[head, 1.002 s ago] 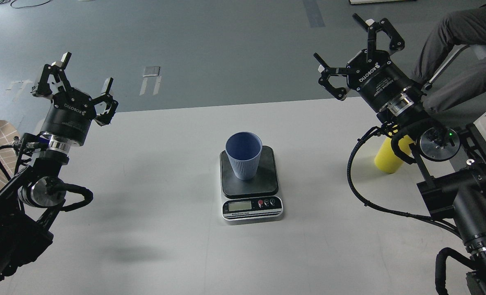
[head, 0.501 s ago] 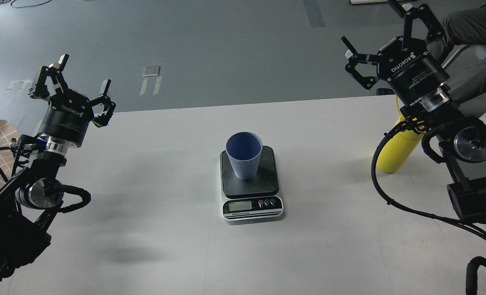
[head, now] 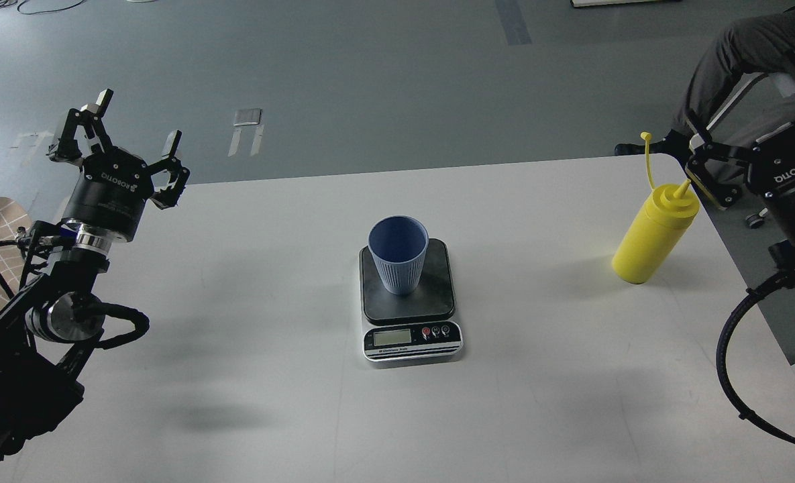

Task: Pour seasoning into cup on scale with both arms
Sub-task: 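Move the right gripper to the yellow squeeze bottle and grasp it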

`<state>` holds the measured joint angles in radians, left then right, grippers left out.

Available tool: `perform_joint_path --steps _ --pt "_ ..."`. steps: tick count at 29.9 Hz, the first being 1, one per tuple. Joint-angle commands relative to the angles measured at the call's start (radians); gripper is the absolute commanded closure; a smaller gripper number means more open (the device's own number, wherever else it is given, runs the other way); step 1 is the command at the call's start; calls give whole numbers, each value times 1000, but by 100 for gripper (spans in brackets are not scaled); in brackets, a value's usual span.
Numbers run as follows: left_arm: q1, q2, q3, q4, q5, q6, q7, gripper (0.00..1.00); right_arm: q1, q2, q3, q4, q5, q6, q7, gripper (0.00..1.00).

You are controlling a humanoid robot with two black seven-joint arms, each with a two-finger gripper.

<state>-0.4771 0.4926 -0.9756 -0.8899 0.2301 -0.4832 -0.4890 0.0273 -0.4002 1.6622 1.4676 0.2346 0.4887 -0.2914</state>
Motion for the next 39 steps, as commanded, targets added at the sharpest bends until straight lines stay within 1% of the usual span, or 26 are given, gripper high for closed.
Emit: perform_joint_path --steps 1,6,8,12,14,16,22,27,31,39 --pt "0 0 1 0 0 0 0 2 -127 26 80 7 31 0 0 0" --pt "2 -2 11 2 0 -2 0 2 -217 64 90 3 118 0 0 0" --pt "11 -2 11 2 0 -2 0 2 -259 101 88 -4 135 0 0 0" --pt "12 1 11 0 0 -2 0 2 -268 148 77 -27 130 0 1 0" --pt "12 3 11 0 0 -2 0 2 -267 179 74 -68 126 0 1 0" --pt "15 3 11 -3 0 -2 0 2 -256 210 68 -134 121 0 0 0" --pt "25 0 11 -6 0 0 0 2 -199 237 11 -271 129 0 1 0" --pt "25 -2 11 -7 0 0 0 2 -135 267 -10 -332 121 0 1 0" --pt "26 0 9 -7 0 -2 0 2 -99 271 -24 -359 121 0 1 0" --pt "28 3 9 -7 0 -2 0 2 -14 281 -47 -475 120 0 1 0"
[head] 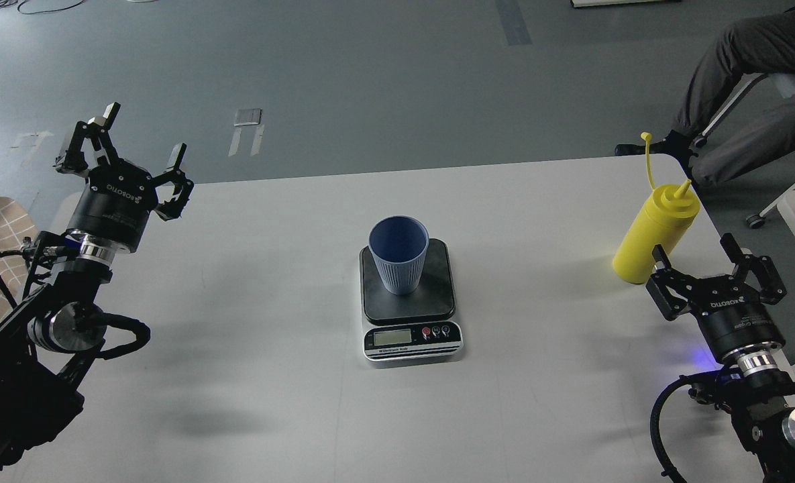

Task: Pour seasoning into cup on scale with both arms
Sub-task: 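Move the right gripper to the yellow squeeze bottle and grasp it, then lift the yellow bottle and tilt its nozzle down over the cup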

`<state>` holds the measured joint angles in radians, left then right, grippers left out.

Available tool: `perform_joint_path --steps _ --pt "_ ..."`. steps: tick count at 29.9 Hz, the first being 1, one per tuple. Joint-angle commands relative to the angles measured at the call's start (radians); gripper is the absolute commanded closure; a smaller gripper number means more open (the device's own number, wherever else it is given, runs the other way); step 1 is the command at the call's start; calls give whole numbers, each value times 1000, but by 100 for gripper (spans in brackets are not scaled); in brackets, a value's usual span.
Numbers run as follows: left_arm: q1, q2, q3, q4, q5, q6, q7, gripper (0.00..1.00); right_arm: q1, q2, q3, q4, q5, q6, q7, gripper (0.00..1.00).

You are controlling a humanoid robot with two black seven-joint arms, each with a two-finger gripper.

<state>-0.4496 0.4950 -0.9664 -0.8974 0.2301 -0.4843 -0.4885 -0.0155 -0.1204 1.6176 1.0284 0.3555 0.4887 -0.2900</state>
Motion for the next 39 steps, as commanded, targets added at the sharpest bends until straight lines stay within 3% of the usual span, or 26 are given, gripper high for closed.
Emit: perform_joint_path --steps 1,24,27,28,31,39 --pt "0 1 0 0 0 0 0 2 34 1 -2 -41 -1 0 0 0" --pt "0 2 -3 0 0 -3 0 2 197 38 -61 -200 -1 0 8 3" --pt "0 2 -3 2 0 -3 0 2 198 44 -59 -205 -1 0 12 14" --pt "0 2 -3 2 0 -3 0 2 198 45 -59 -214 -1 0 12 29" --pt "0 2 -2 1 0 -3 0 2 197 44 -59 -218 -3 0 12 56" --pt "0 2 0 0 0 -3 0 2 193 41 -58 -203 -1 0 11 58"
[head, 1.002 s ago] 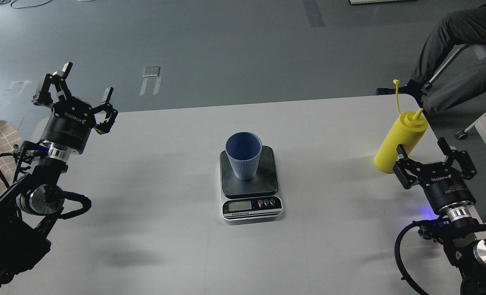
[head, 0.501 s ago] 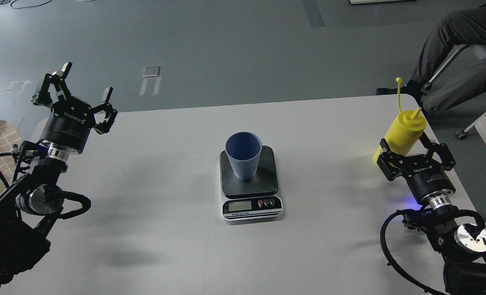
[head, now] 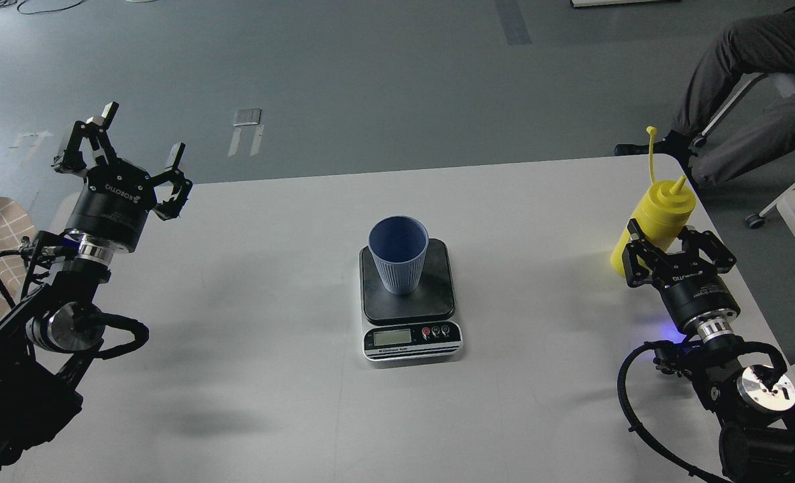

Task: Pour seasoning into cup on scale with both arms
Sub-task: 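Lift the yellow bottle and tilt its nozzle down over the cup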

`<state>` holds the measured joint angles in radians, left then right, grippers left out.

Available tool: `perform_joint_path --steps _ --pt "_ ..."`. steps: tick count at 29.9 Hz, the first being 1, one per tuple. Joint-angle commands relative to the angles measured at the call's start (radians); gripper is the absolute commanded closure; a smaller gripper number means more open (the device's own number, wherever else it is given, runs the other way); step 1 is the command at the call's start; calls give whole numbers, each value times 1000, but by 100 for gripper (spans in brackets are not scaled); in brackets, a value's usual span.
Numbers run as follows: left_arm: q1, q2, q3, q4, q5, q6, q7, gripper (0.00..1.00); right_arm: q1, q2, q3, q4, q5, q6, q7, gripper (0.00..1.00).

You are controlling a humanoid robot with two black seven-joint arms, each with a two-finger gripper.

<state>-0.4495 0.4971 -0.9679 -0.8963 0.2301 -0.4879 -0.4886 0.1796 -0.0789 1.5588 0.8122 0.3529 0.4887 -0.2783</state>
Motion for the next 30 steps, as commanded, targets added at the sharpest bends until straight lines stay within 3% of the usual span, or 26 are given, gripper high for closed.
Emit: perform_joint_path --steps 1,7,13,23,30 --pt "0 0 0 0 0 0 0 2 -2 1 1 18 -2 0 -1 58" --pt "0 0 2 -1 0 0 0 2 18 -16 1 111 -55 0 -4 58" --pt "0 -6 5 -1 0 0 0 2 119 -136 0 274 -261 -10 -12 58" --pt "0 -11 2 -1 0 0 0 2 360 -185 -130 335 -944 -42 -15 58" --pt "0 -9 2 0 0 0 0 2 471 -188 -256 406 -1262 -32 -13 57"
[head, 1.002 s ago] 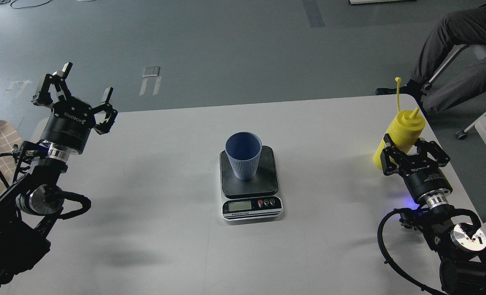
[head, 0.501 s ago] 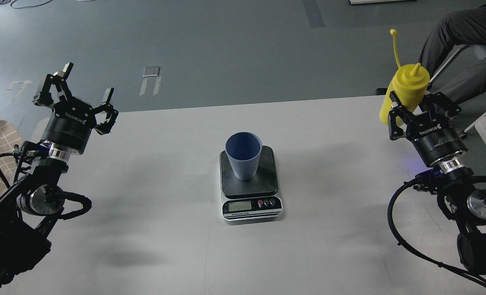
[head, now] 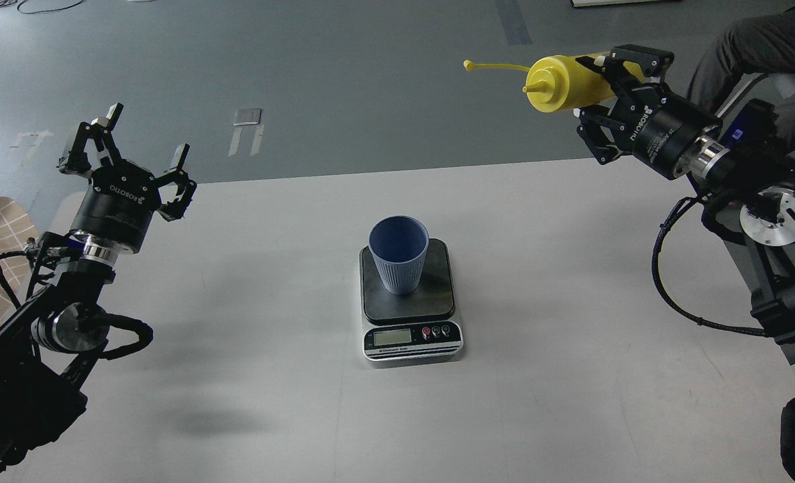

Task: Pour seasoning into cup on scale with both arms
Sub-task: 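Lift the yellow bottle and tilt its nozzle down over the cup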

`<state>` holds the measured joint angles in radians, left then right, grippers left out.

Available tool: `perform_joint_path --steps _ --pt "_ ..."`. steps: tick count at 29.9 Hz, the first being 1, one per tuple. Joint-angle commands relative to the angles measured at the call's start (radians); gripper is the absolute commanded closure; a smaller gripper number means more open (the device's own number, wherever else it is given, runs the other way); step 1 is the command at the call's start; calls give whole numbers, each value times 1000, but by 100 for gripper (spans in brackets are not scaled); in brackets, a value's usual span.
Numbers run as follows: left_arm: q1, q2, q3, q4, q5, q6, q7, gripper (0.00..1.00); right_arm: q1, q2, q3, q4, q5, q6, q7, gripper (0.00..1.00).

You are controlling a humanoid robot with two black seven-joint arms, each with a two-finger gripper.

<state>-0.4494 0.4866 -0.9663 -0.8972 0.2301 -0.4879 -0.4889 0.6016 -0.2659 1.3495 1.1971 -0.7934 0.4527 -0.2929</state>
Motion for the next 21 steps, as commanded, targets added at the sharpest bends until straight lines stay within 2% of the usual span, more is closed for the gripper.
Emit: perform_joint_path --steps 1,10,21 --pt "0 1 0 1 0 0 0 2 62 -1 -56 24 -142 4 1 57" --pt "2 1 1 1 0 0 0 2 132 -3 -226 185 -625 12 1 53" --pt "2 3 0 3 0 -1 0 2 118 53 -352 252 -934 11 4 55"
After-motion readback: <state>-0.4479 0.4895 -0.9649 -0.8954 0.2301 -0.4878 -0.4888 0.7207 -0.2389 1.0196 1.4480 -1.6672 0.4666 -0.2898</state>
